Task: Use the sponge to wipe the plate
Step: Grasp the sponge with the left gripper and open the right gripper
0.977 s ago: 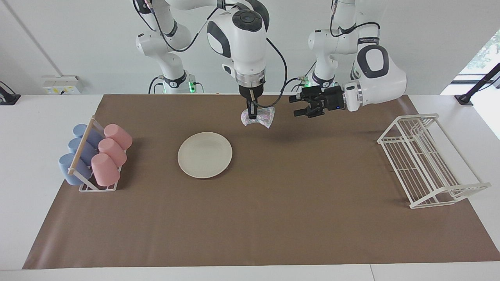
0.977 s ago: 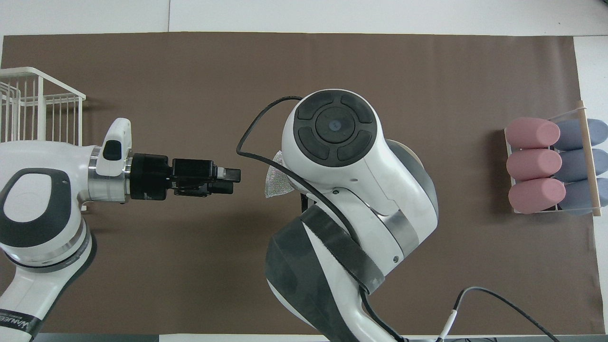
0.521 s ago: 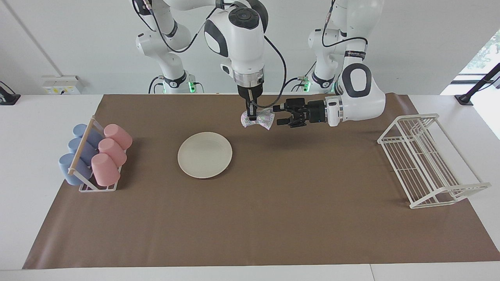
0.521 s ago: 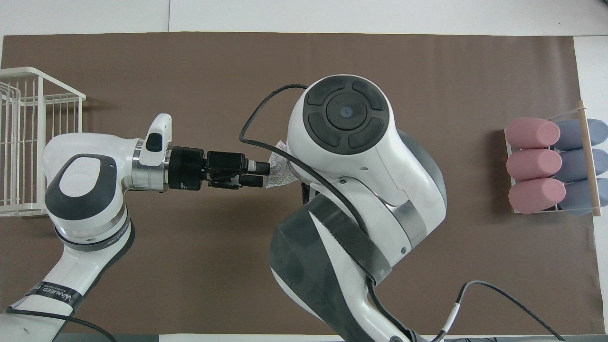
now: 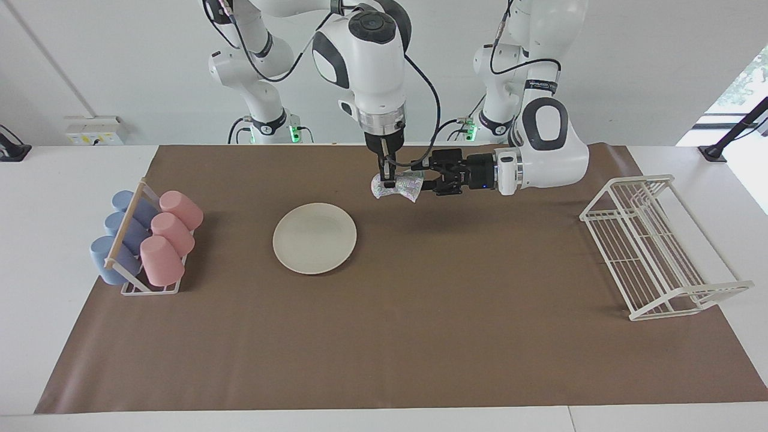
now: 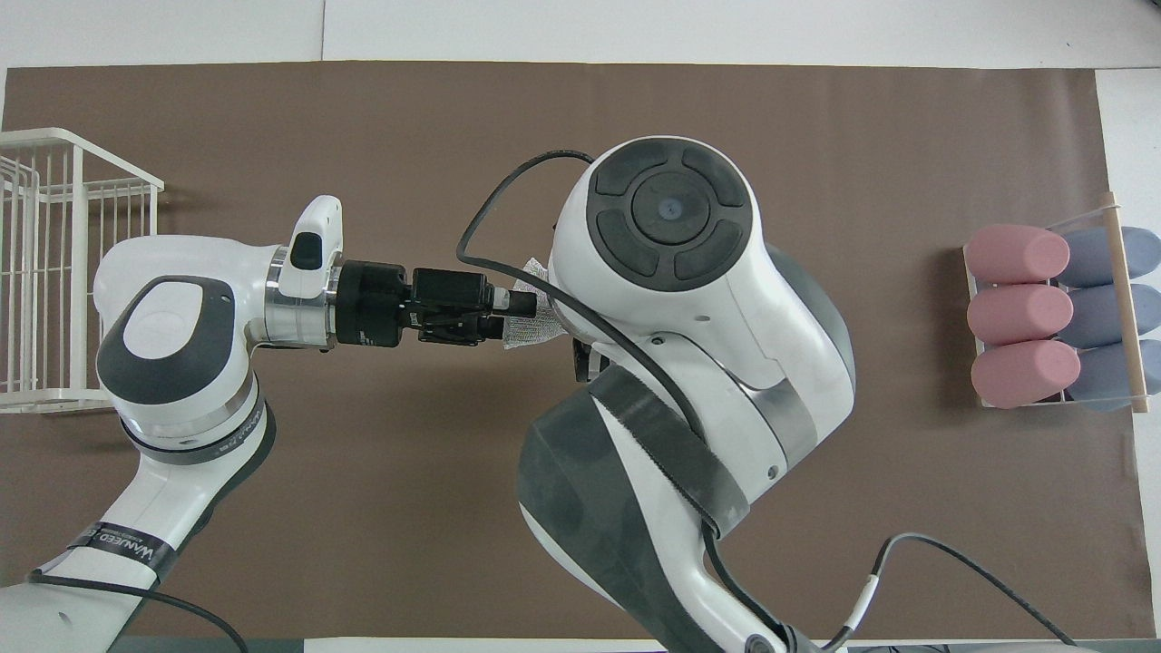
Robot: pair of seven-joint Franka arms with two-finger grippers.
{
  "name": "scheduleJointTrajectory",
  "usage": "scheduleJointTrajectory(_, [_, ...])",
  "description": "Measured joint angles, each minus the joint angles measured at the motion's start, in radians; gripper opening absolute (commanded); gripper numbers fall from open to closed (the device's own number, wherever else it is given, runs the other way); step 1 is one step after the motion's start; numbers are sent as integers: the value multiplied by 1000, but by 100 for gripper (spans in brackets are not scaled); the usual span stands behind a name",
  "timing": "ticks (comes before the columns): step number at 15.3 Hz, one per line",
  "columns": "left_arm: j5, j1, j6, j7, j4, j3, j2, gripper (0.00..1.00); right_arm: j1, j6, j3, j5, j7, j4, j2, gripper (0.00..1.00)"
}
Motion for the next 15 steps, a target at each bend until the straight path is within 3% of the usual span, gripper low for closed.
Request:
scheduleJointTrajectory(2, [0,-7,1,0,9,0,2,7,0,0,0,0,0,0,1,0])
scheduleJointTrajectory(3, [0,-8,2,-1,12,0,3,0,-1,0,-1,0,0,1,1,0])
scheduleJointTrajectory(7, [1,-9,4,-9,20,2,15,0,-5,0,-1,0,0,3,1,0])
scheduleJointTrajectory(8, [1,-9,4,-19,23,2,17,0,-5,0,-1,0,0,3,1,6])
scheduleJointTrajectory(9, [1,-9,4,-29,27,1,18,0,-6,0,-1,0,0,3,1,55])
scheduleJointTrajectory(10, [1,-10,4,-39,29,1,19,0,-8,1,-1,0,0,4,1,59])
scheduleJointTrajectory(11, [2,-10,4,-44,32,1,20,0,-12,1,-1,0,0,6,1,87])
scheduleJointTrajectory(12, [4,-11,4,-46,35,0,22,0,-15,0,-1,0,0,6,1,100])
scheduleJointTrajectory(15, [23,-11,4,-58,45,1,24,0,-20,-17,-1,0,-3,2,3,100])
